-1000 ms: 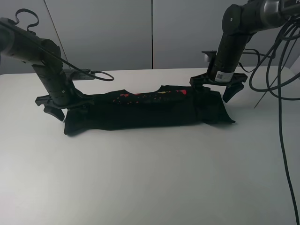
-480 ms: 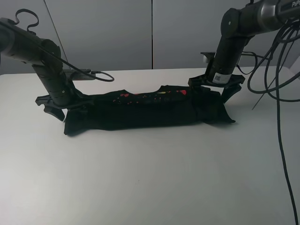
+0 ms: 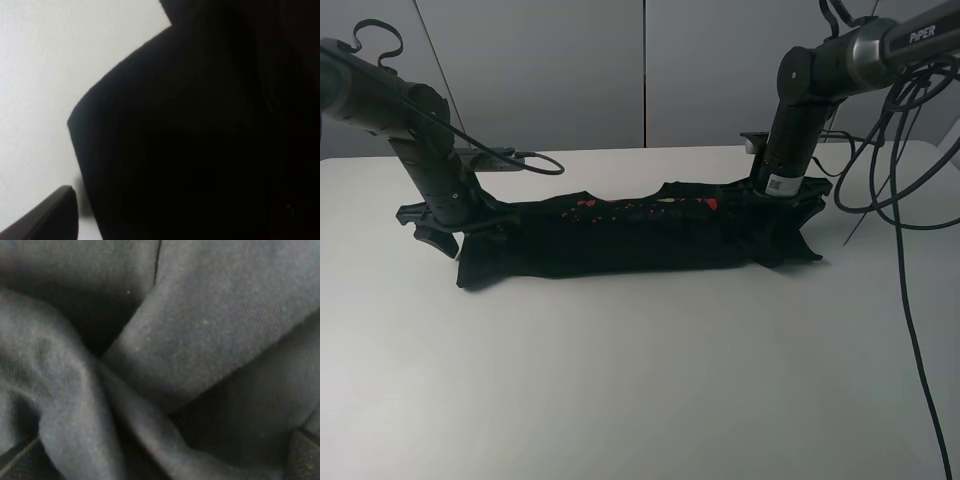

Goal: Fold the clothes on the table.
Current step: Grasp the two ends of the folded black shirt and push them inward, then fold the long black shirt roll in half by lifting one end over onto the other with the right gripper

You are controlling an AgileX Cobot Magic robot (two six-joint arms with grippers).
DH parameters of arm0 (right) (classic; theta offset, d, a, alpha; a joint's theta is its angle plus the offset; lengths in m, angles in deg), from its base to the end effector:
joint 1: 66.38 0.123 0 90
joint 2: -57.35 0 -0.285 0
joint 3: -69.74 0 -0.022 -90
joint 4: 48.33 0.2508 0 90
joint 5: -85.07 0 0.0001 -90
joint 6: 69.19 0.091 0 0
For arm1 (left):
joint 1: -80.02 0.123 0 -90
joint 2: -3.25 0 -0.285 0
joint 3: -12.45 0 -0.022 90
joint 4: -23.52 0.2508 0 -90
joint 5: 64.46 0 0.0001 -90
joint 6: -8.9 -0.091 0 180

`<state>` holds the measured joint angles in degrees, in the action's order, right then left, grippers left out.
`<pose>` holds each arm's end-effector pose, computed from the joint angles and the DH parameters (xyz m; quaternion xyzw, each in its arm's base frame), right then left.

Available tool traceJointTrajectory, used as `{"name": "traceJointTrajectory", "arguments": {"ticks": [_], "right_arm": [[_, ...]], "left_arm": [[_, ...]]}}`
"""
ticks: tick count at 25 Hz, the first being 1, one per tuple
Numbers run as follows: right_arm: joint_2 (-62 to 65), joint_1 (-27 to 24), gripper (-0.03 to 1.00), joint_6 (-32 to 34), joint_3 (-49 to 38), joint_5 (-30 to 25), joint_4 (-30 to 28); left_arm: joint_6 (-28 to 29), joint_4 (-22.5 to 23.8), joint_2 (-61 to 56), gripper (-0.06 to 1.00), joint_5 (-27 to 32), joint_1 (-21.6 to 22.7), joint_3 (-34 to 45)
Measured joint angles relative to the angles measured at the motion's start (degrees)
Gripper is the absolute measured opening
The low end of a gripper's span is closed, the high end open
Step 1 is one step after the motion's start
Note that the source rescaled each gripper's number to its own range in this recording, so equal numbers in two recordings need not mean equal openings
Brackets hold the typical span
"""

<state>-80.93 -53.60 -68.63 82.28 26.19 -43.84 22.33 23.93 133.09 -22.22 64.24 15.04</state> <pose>0.4101 0.0993 0.0935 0.0848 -0.9950 -0.0278 0.0438 0.3763 -0.1059 0.0982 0.0230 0.9987 -0.0093 0.0456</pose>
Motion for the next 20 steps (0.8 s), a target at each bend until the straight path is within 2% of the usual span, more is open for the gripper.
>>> {"name": "traceJointTrajectory", "arguments": {"ticks": [6,7,9,14,15,20], "right_arm": [[-0.8,0.3,1.00,0.2,0.4,-0.2,-0.7],[-0.9,0.3,0.96,0.2,0.4,-0.3,-0.8],[-1.2,0.3,0.82,0.2,0.5,-0.3,-1.4],[-1.4,0.4,0.17,-1.7,0.5,-0.1,3.9],[-1.4,0.4,0.11,-2.3,0.5,-0.1,4.5],[-1.4,0.4,0.12,-4.1,0.5,-0.3,5.5]], "left_arm": [[-0.5,-0.4,0.0,0.99,0.0,0.0,0.0],[-0.6,-0.4,0.0,0.99,0.0,0.0,0.0],[-1.0,-0.4,0.0,0.99,0.0,0.0,0.0],[-1.1,-0.4,0.1,0.99,0.0,0.0,0.0],[-1.1,-0.7,0.1,0.99,0.0,0.0,0.0],[-1.1,-0.7,0.1,0.99,0.0,0.0,0.0]]}}
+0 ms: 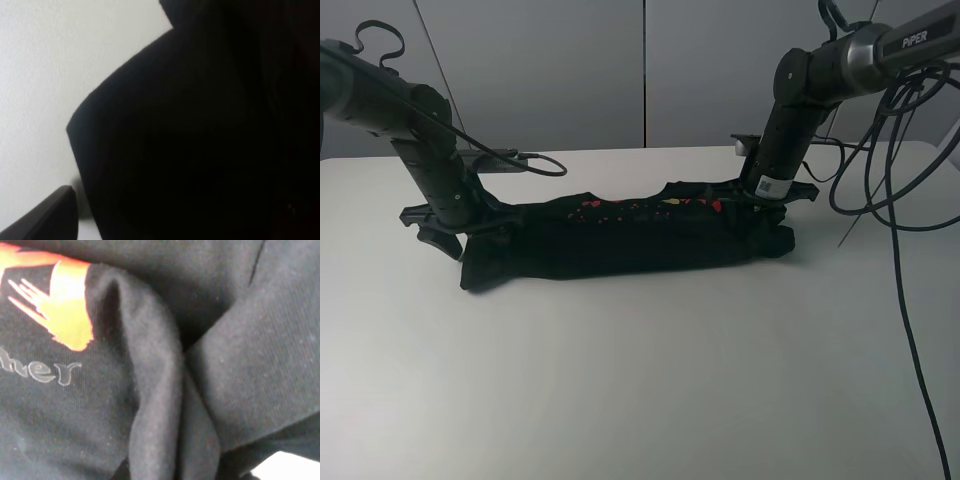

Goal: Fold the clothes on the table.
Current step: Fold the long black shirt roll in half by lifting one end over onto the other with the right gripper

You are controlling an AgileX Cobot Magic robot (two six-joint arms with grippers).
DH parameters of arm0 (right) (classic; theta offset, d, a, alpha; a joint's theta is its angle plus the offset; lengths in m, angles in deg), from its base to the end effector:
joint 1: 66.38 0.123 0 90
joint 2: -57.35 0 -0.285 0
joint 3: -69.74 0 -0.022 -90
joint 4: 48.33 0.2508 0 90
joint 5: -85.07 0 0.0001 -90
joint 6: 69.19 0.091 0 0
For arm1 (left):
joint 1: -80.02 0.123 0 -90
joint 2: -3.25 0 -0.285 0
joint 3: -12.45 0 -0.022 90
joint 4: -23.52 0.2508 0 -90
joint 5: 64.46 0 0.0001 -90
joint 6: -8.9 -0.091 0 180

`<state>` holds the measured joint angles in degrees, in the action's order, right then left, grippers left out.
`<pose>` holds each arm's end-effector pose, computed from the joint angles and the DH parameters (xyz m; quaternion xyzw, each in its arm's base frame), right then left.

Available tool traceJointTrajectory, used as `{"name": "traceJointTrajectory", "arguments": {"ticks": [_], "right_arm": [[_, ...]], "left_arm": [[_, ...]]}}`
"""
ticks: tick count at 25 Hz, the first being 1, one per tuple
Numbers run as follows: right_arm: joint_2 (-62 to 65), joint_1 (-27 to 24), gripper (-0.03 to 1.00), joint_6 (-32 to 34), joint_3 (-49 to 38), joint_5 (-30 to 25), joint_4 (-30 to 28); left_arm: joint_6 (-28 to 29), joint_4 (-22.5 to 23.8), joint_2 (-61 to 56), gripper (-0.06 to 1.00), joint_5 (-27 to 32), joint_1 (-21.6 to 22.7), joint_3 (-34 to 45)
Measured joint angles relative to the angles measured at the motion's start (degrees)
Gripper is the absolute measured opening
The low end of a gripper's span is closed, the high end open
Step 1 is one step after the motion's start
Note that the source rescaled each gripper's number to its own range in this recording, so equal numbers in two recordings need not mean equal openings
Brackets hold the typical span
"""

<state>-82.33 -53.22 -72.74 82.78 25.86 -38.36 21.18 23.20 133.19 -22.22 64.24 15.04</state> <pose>0.4088 0.1095 0.0858 0.0968 -0.9914 -0.0678 0.0567 0.3760 -0.1066 0.0976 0.0285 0.9985 -0.0130 0.0438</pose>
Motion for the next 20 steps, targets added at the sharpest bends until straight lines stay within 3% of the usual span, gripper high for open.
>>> {"name": "traceJointTrajectory", "arguments": {"ticks": [6,14,20], "right_arm": [[1.1,-0.1,0.12,-0.3,-0.5,-0.9,0.2],[8.5,0.0,0.12,-1.0,-1.3,-6.4,0.5],[12.4,0.0,0.12,-3.1,-1.3,-9.1,5.4]], "left_arm": [[-0.1,0.0,0.0,0.99,0.0,0.0,0.0],[-0.1,-0.2,0.0,0.99,0.1,0.0,0.0],[-0.1,-0.2,0.0,0.99,0.1,0.0,0.0]]}}
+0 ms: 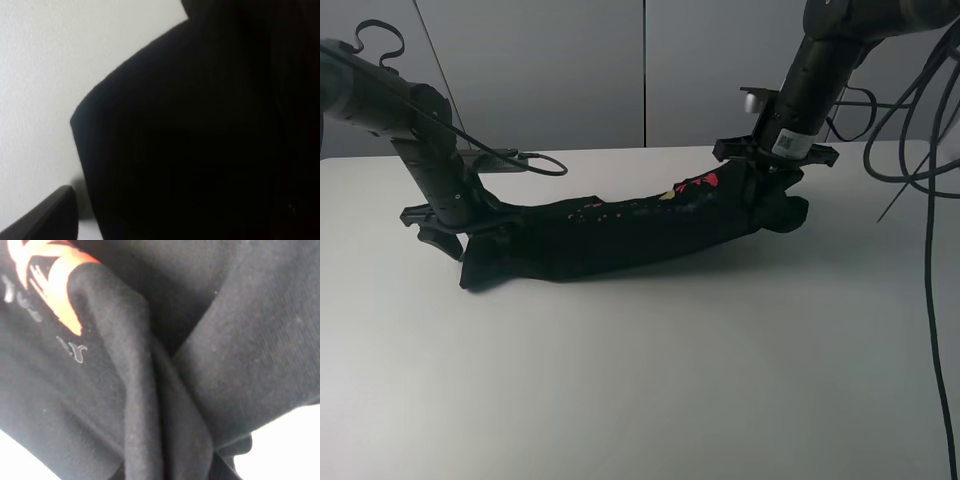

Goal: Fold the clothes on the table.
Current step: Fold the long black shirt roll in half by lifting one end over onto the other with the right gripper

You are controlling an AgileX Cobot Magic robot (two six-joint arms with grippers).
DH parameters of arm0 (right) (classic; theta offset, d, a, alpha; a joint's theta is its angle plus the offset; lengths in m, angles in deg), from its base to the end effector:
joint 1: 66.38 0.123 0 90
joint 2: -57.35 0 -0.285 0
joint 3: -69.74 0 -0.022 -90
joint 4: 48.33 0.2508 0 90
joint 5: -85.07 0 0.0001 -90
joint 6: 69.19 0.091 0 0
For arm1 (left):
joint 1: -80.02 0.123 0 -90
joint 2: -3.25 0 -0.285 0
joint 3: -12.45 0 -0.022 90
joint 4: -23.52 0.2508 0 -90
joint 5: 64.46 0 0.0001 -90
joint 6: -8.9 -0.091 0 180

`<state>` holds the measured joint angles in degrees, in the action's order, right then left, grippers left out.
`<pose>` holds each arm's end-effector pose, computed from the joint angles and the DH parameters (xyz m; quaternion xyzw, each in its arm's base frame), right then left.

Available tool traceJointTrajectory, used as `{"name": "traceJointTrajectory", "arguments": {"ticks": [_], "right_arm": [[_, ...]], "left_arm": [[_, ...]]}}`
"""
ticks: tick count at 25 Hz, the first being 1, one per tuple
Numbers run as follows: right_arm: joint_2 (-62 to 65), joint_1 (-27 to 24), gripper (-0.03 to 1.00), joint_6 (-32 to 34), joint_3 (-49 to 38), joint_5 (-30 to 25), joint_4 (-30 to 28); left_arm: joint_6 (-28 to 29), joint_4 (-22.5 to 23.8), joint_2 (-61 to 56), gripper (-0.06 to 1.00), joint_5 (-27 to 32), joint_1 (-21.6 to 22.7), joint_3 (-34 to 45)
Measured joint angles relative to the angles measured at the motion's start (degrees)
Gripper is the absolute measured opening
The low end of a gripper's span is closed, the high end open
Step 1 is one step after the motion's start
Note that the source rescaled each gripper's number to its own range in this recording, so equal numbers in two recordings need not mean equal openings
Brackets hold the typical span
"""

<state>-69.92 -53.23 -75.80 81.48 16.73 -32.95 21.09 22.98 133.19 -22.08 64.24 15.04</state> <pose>0.3878 0.1136 0.1735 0.1172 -0.9849 -0.1205 0.0404 0.3758 -0.1068 0.0975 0.0280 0.9986 -0.0140 0.0423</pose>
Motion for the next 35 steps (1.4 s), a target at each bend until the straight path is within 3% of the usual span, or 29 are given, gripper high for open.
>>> {"name": "traceJointTrajectory", "arguments": {"ticks": [9,15,21,30,35], "right_arm": [[0.7,0.1,0.12,-9.9,0.0,-0.2,21.6],[0.2,5.3,0.12,-12.7,0.0,4.7,25.6],[-4.8,10.6,0.12,-18.4,0.1,8.4,35.2],[-11.6,13.0,0.12,-21.2,0.4,11.8,42.8],[-13.4,14.8,0.12,-25.2,0.4,13.3,50.6]], "left_arm": [[-0.2,0.0,0.0,0.99,0.0,0.0,0.0],[-0.3,0.0,0.0,0.99,0.0,0.0,0.0],[-0.3,0.0,0.0,0.99,0.0,0.0,0.0],[-0.6,-0.2,0.0,0.99,0.1,0.0,0.0],[-1.3,-0.7,0.0,0.99,0.1,0.0,0.0]]}}
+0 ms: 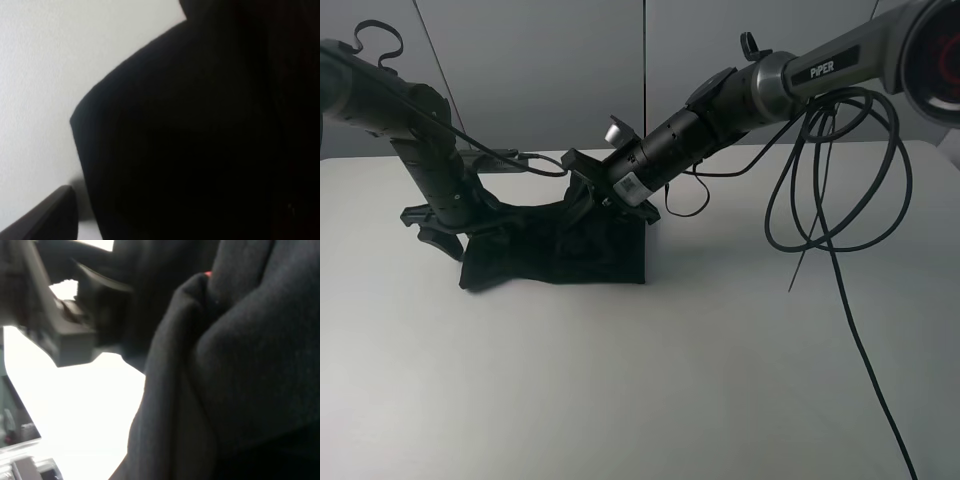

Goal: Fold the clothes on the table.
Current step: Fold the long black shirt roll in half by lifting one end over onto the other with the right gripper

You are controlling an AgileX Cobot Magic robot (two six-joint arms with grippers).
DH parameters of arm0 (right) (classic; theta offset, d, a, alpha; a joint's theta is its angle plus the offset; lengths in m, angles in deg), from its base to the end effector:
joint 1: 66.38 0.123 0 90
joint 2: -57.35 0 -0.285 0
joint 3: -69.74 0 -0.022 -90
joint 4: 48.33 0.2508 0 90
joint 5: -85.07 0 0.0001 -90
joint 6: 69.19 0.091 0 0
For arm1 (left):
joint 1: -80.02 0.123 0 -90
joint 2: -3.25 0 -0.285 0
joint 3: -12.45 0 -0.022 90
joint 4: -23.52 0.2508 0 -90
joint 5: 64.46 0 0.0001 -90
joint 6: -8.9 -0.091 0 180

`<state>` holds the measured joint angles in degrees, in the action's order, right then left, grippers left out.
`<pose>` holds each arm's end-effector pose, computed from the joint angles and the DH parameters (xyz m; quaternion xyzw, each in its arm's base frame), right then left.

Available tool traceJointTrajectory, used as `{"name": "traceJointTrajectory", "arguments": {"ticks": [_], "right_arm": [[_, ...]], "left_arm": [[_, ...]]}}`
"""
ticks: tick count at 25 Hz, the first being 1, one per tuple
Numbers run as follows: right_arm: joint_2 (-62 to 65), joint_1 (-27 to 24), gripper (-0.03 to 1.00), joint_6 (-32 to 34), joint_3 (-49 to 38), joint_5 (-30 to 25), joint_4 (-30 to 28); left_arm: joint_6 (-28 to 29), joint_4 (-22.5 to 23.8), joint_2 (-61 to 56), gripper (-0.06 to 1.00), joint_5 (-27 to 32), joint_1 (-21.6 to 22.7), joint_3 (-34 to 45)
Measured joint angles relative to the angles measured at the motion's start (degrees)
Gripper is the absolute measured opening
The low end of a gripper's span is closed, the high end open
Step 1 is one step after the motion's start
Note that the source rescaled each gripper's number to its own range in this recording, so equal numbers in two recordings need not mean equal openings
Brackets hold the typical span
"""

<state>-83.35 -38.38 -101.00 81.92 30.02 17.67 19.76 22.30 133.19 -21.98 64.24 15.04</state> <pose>0.3673 0.2725 0.1084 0.1355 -0.8891 -0.4371 0.0116 0.3754 -0.1075 0.0975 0.0354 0.9984 -0.0174 0.0406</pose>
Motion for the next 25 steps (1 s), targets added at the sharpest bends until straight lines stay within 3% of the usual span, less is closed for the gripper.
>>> {"name": "traceJointTrajectory", "arguments": {"ticks": [6,17,25], "right_arm": [[-1.5,1.3,0.12,-1.9,0.0,2.1,5.1],[-3.6,2.3,0.12,-5.2,0.0,7.3,6.5],[-4.0,2.9,0.12,-7.2,0.0,8.8,6.4]], "left_arm": [[-0.4,-0.2,0.0,0.99,0.0,0.0,0.0],[-1.3,-0.6,0.0,0.99,0.2,0.0,-0.2],[-2.9,-0.6,1.0,0.99,8.9,0.0,-8.1]]}}
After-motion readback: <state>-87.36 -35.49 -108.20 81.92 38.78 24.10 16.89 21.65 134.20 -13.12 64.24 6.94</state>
